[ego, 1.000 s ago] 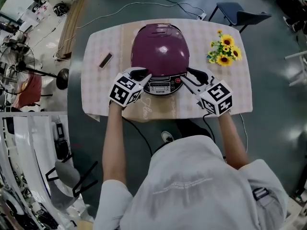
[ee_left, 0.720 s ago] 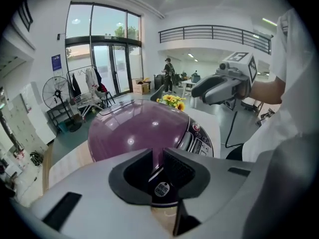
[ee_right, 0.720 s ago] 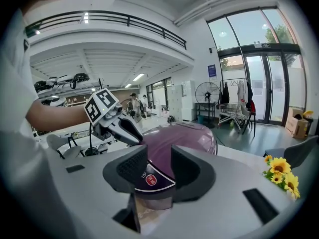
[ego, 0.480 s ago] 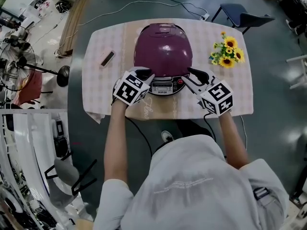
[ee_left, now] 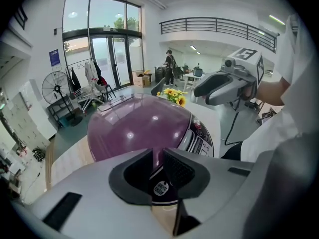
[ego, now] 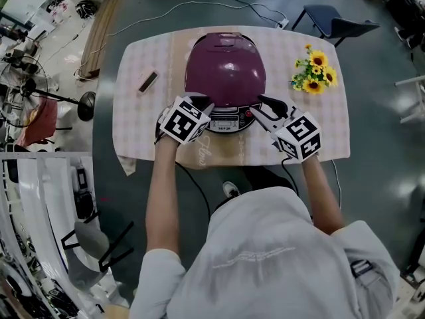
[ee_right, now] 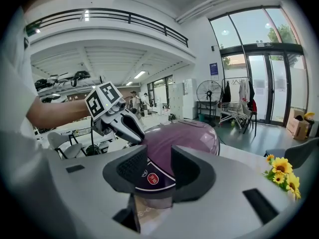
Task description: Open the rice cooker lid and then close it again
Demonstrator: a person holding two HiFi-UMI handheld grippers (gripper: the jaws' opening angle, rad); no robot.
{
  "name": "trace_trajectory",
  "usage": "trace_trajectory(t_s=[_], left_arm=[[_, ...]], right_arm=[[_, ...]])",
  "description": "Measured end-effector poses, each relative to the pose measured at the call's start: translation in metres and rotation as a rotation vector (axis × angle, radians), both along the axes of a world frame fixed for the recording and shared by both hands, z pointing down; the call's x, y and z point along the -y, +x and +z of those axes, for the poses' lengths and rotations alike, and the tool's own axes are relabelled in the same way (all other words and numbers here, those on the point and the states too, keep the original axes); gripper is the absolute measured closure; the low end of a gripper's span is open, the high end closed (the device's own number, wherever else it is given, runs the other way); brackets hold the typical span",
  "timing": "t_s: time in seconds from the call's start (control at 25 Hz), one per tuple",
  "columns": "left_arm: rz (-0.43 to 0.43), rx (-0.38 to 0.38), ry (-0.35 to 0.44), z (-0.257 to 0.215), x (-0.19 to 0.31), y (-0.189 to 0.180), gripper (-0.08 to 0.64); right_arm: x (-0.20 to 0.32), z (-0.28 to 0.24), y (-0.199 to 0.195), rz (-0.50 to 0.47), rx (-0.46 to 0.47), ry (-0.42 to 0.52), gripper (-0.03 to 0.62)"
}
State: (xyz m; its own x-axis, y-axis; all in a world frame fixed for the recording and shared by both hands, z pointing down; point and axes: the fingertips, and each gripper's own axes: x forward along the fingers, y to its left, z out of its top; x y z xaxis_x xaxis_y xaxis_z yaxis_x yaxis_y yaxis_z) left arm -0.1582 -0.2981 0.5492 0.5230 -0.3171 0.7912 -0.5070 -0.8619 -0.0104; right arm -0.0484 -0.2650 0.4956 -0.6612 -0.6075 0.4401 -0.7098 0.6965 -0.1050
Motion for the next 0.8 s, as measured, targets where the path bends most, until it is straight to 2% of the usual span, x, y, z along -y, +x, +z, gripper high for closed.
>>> trace_trajectory(t_s=[0.32, 0.8], left_arm=[[-0.019, 0.007, -0.010, 0.0013, 0.0000, 0.0003, 0.488], [-0.075, -0.051, 0.027, 0.0014, -0.0004, -0.0009, 0.489]], right_arm=[[0.0007, 0.0018, -0.0026, -0.006, -0.002, -0.002, 0.429], [-0.0041, -0.0041, 0.0053, 0.002, -0.016, 0.012, 0.430]])
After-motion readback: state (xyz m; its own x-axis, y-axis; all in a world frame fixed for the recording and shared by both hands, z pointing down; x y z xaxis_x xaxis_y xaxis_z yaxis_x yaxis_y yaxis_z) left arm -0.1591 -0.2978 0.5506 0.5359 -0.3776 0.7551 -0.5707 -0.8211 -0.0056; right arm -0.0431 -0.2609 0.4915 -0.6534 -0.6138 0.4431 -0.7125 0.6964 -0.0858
